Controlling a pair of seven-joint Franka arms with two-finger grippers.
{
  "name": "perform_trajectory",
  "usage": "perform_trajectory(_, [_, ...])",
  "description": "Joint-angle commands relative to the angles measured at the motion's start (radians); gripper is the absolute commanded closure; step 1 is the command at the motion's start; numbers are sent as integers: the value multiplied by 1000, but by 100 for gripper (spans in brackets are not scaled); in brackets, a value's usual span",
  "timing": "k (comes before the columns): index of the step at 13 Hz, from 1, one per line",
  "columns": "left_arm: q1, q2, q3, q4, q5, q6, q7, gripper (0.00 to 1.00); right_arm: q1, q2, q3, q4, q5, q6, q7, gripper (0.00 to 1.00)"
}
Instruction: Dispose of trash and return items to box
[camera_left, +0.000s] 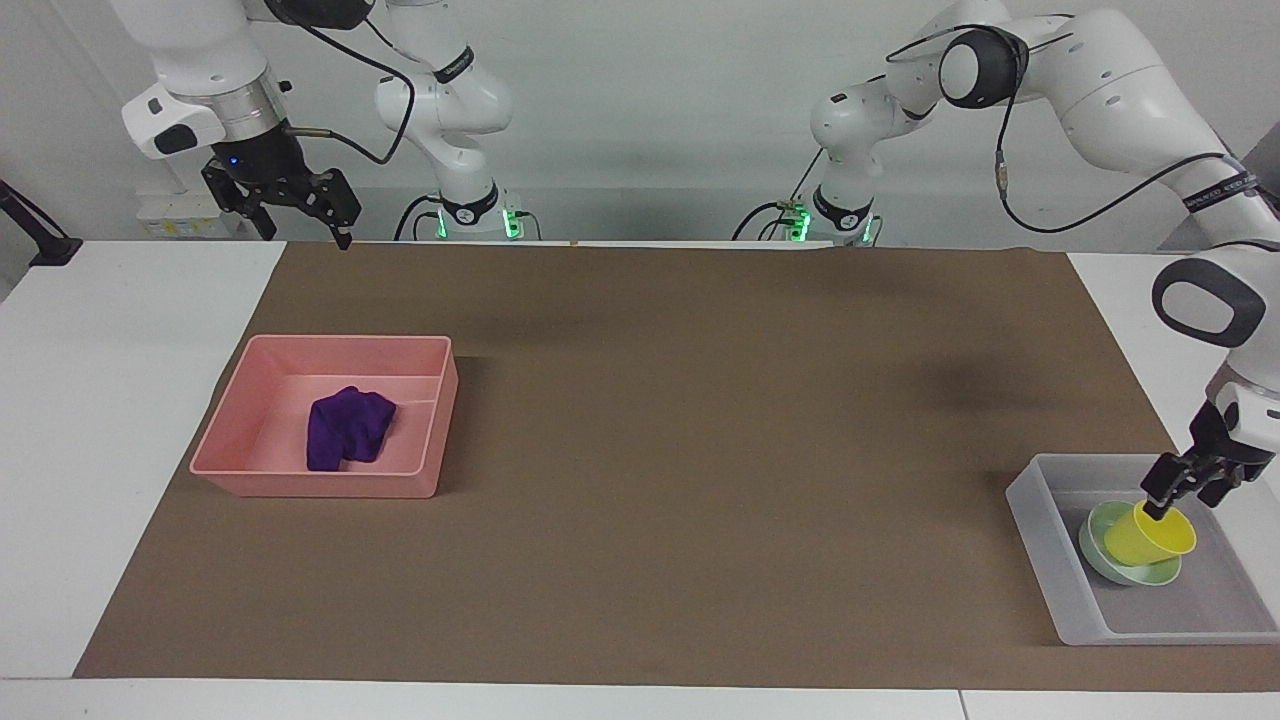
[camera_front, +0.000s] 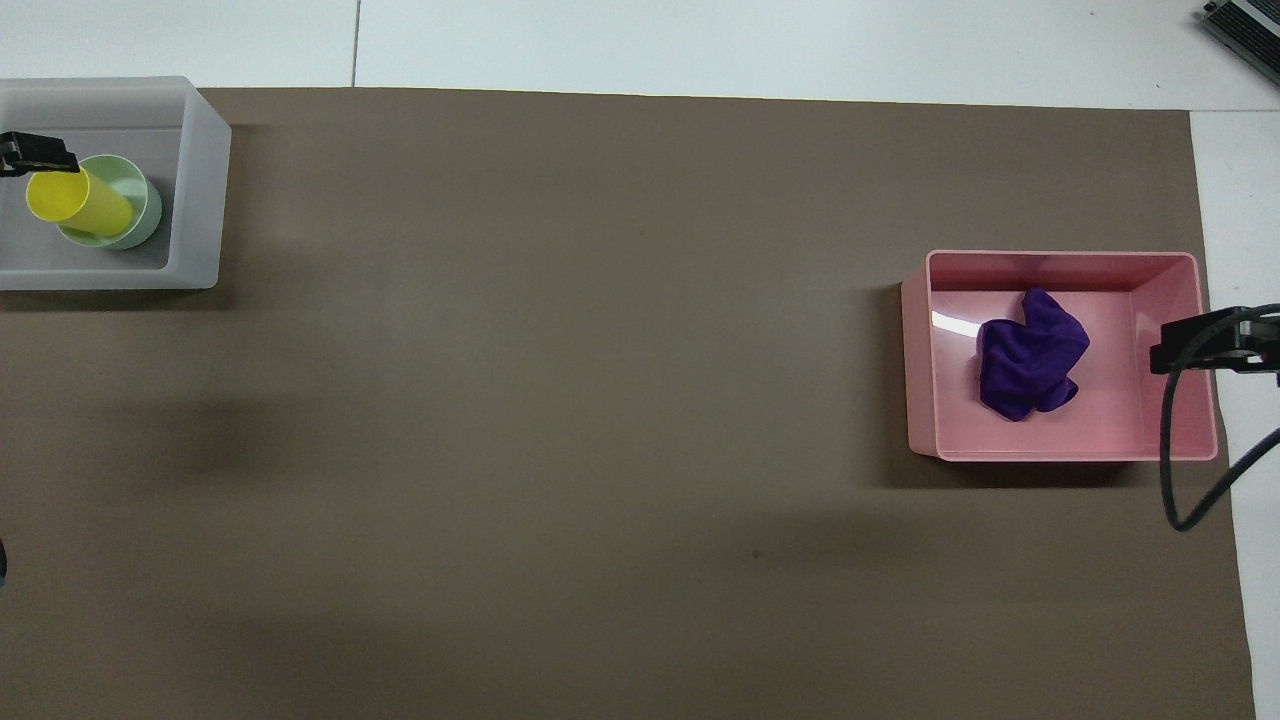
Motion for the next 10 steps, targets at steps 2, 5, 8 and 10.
perform_trajectory(2, [-89,-166,12,-116,-4,-111,100,0,-7,-28,8,-30,-2,2,-23,0])
perform_trajectory(5, [-189,-308,12,-281,-4,-120,95,0,-10,-31,6,-28,-2,0,-21,0])
perform_trajectory(8, [-278,-448,12,-401,-4,-184,89,0,-12,-31,6,-28,-2,-1,-21,0])
perform_trajectory(10, [-312,-494,15,-388,-4,-276,86,0,-13,-34,6,-28,-2,-1,-21,0])
